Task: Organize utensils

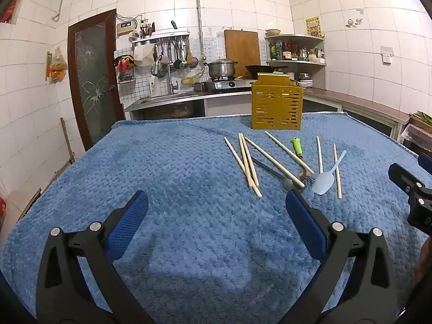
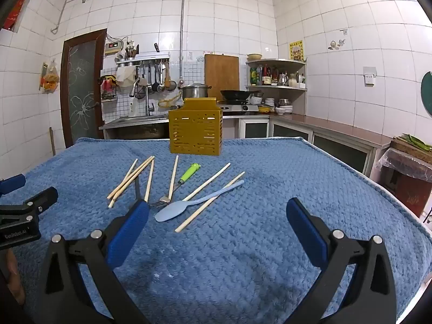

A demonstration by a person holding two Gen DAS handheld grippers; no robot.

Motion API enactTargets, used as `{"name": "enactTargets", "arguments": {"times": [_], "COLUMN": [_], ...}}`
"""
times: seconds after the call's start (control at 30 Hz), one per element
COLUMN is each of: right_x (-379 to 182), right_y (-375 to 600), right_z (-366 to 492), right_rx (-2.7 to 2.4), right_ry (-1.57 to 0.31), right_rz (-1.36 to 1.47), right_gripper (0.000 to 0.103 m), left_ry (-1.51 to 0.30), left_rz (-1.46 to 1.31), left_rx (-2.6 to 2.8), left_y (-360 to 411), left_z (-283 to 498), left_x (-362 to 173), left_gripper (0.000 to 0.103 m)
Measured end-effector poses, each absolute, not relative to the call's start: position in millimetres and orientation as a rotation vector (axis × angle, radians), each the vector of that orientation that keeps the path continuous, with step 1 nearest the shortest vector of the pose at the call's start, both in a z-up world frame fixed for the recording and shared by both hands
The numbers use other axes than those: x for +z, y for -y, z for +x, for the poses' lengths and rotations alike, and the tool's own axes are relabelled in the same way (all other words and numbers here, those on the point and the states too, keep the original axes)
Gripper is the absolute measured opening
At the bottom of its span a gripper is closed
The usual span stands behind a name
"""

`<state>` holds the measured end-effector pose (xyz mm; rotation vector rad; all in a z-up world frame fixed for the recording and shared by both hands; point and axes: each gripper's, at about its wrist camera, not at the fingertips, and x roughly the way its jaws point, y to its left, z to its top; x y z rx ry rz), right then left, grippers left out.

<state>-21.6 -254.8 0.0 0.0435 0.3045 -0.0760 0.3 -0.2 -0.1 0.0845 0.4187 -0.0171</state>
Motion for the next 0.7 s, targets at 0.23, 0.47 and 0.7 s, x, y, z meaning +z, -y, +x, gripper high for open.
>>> {"name": "enactTargets", "arguments": {"times": [0.23, 0.47, 0.7], "right_x": [0.6, 0.2, 0.7], "right_y": [253.9, 256.2, 255.4], "right_z": [-22.2, -20.2, -20.5], "right_rx": [-0.078, -0.075, -0.074], "right_ry": [-0.3, -0.31, -0.311], "right_rz": [0.037, 0.048, 0.048], "right_gripper": [0.099, 0.099, 0.099], "left_ry": [-0.42, -0.419, -0.426], "left_rz": [0.078, 0.074, 0.086], "left_rx": [-0.009, -0.003, -0.016], "left_y": [-3.4, -10.3, 2.1], "left_z": [0.7, -1.2, 0.1], "left_x": [0.0, 0.0, -2.4], "left_gripper": [0.098, 0.098, 0.098]}}
